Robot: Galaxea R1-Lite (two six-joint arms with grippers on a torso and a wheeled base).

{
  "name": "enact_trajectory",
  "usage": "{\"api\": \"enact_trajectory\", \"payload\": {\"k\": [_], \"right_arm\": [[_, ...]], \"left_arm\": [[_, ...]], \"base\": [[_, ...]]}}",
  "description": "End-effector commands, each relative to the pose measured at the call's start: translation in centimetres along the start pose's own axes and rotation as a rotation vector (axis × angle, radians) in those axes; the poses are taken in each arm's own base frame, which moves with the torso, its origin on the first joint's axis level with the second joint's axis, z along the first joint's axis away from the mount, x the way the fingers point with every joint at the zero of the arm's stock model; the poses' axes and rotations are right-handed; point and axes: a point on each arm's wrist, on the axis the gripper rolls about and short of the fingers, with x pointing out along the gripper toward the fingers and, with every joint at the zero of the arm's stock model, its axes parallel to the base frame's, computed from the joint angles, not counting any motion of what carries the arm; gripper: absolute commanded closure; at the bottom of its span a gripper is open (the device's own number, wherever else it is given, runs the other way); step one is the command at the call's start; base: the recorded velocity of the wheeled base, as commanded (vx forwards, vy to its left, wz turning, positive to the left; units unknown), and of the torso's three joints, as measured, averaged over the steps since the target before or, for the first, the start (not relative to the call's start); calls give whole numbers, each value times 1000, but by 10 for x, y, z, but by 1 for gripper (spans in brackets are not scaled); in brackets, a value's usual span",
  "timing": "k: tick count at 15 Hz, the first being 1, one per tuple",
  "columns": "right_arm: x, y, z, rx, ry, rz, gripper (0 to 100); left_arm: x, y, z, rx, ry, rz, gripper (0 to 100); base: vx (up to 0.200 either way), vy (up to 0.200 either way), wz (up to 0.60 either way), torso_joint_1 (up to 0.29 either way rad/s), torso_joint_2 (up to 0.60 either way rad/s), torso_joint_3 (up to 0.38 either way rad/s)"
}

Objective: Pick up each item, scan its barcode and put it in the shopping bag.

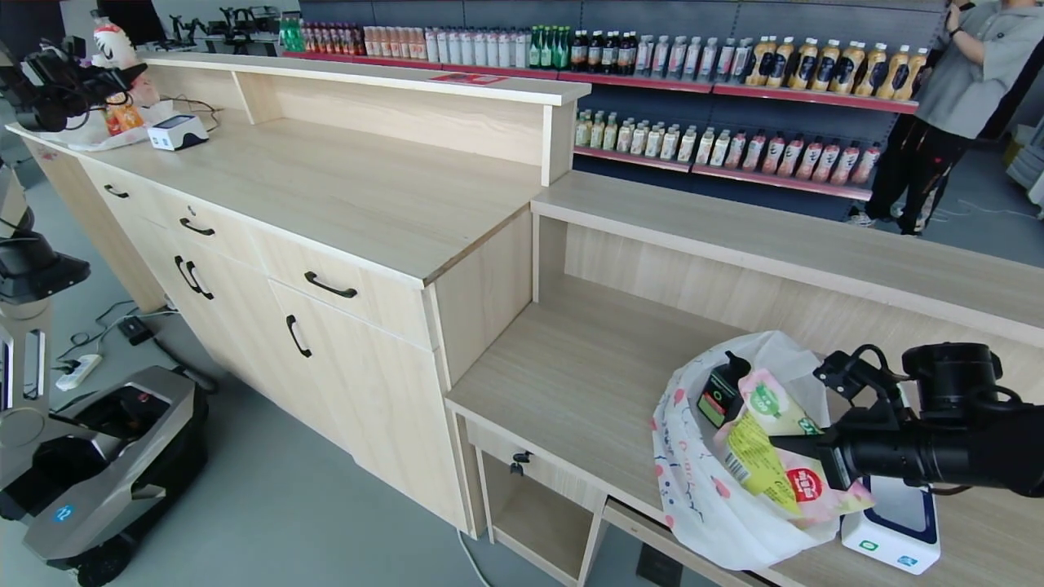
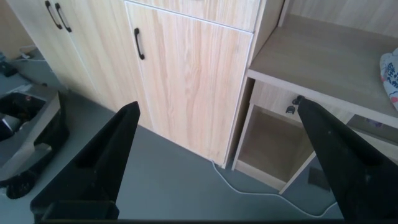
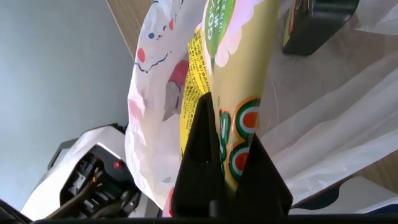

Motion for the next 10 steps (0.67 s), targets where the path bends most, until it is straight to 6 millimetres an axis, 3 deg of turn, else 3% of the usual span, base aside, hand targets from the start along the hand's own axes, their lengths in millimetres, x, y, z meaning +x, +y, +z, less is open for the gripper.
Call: {"api": "enact_trajectory", "payload": {"k": [1, 10], "right_arm": [[6, -2, -5, 11, 14, 6, 100], [29, -16, -8, -3, -14, -4, 100]], "left_arm": [[0, 0, 0, 0, 1, 0, 0], [0, 0, 0, 0, 1, 0, 0]], "base": [[0, 0, 0, 0, 0, 0], [0, 0, 0, 0, 0, 0]]}}
